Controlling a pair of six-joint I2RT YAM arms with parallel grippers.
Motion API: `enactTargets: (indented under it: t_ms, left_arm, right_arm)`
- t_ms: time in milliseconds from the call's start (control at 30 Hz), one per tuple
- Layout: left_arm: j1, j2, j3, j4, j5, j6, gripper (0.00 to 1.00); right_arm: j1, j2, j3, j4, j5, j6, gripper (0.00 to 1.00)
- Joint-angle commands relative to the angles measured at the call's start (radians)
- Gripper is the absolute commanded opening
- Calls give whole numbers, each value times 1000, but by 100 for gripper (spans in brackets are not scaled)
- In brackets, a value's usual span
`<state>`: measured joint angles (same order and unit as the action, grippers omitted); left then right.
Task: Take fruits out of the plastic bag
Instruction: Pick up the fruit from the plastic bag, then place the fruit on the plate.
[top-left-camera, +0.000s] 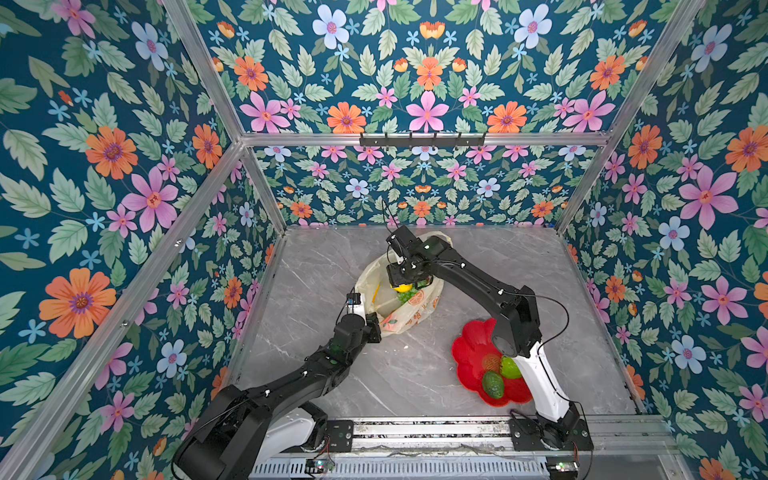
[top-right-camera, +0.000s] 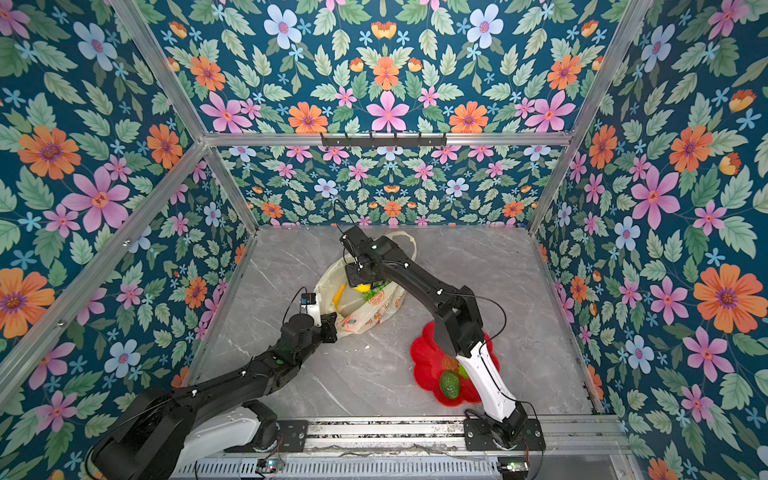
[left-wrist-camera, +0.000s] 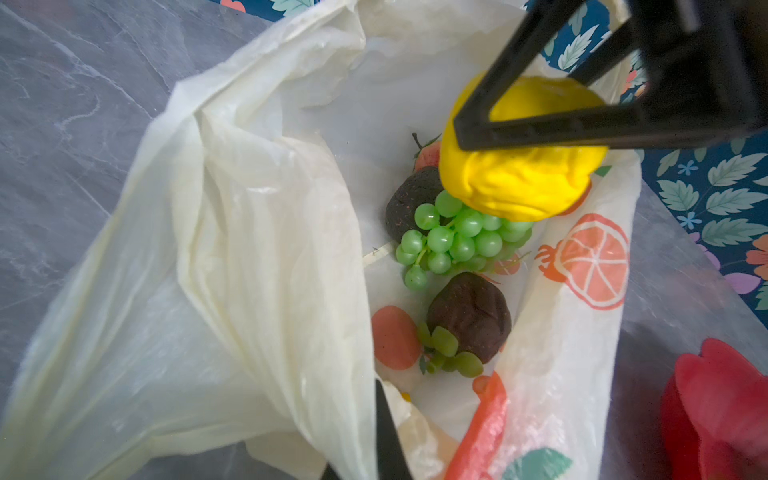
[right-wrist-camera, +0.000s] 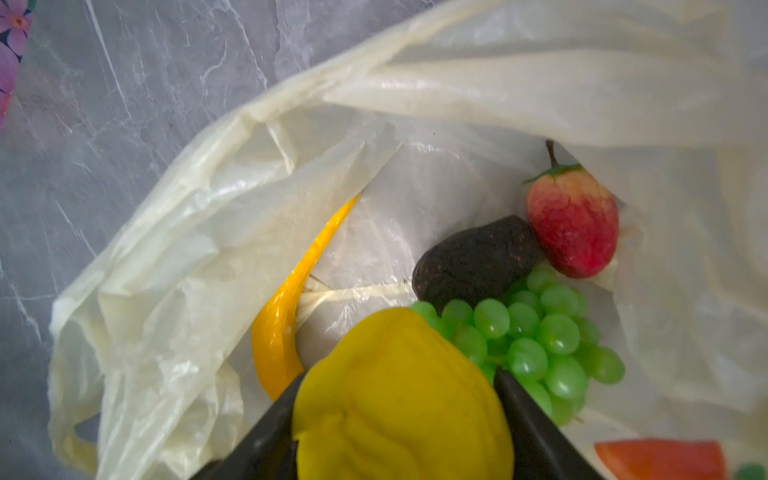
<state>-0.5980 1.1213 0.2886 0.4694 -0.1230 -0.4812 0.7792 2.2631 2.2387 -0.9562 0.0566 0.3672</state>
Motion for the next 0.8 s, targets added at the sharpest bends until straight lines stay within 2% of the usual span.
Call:
enactTargets:
  t_ms: [0,200,333,767]
  left_arm:
    - [-1,-2,10,-10,-19,13,0]
    - [0,-5,14,-26,-34,13,0]
    - [-1,0,19,-28,-29,13,0]
    - [0,0,20,-32,-26,15,0]
  right_arm:
    - [9,-68,-67,-37,23,-9,65]
    - [17,-298,-355,-22,63,-2,64]
    - [17,-413,-496,-82,118,8,64]
    - [17,-595,-772,-258,161,72,64]
